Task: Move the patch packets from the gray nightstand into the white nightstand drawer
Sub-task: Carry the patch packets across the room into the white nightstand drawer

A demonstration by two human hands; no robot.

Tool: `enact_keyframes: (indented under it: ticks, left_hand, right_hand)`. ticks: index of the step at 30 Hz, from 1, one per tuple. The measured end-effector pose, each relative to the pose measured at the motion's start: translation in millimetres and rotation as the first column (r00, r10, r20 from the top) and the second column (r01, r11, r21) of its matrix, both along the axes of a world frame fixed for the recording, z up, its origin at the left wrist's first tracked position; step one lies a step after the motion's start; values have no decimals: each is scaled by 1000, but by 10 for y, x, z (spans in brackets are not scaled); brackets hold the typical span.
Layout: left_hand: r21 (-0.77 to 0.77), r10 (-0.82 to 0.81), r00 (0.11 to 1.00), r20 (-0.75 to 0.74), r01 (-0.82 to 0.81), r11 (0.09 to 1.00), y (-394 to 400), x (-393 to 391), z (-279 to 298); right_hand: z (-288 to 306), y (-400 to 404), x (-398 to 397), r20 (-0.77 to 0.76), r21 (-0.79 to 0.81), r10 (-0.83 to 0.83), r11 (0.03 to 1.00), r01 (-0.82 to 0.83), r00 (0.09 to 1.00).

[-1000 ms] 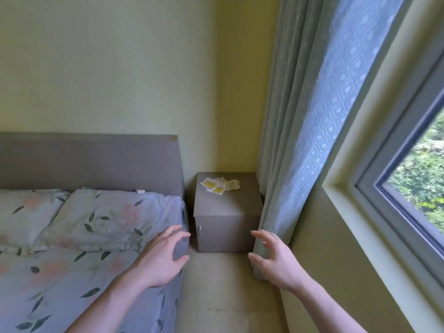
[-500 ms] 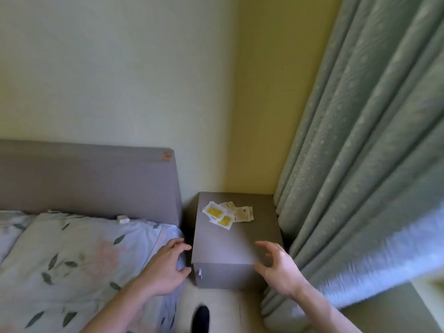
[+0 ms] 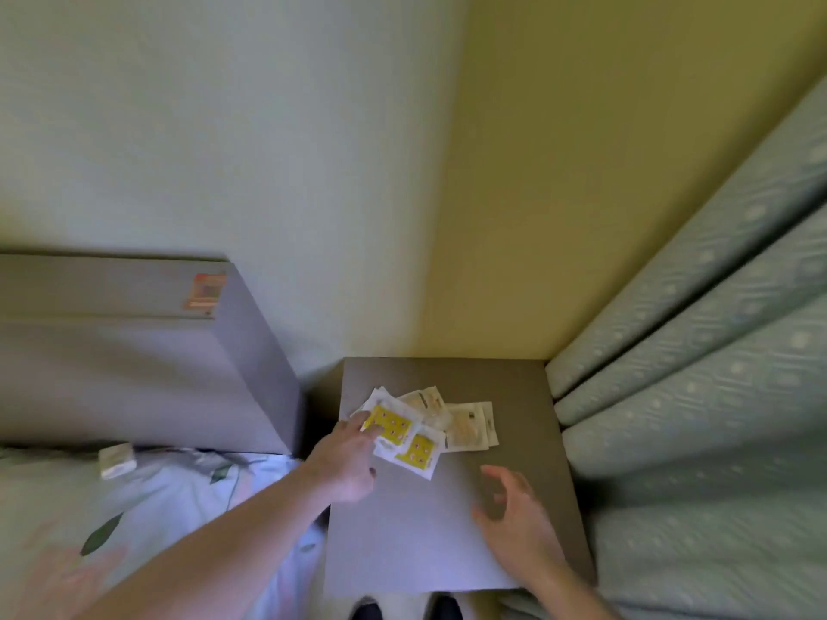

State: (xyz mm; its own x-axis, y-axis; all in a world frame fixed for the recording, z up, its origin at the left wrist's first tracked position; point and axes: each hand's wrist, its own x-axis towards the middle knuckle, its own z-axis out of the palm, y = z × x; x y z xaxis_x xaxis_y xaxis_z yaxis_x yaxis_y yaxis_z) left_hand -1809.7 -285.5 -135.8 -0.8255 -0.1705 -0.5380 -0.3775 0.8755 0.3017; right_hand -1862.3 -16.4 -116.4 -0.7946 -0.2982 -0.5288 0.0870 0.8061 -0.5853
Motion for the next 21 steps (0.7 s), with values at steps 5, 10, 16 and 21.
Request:
enact_keyframes:
  ticks: [5,10,16,21]
  left_hand:
    - [-69,-107,994,22,108,992,-116,-384,-868]
    - [-85,-150,989,3,150,985,-100,-114,-1425]
    - [-131,-154,967,-204,129,983,-26,580,-1589]
    - [-148,-151,915,-374,102,984,-101,341,-1586]
  right_hand:
    - [-837,-209,-211,40,1,-80,997,80,996]
    - [-1299,-295,-256,18,-8,-103,995,103,995]
    - [-1525,-469,-236,-58,-48,-43,998,40,997]
    - [-1648,-710,-368,-184,-75,77,993,-93,980]
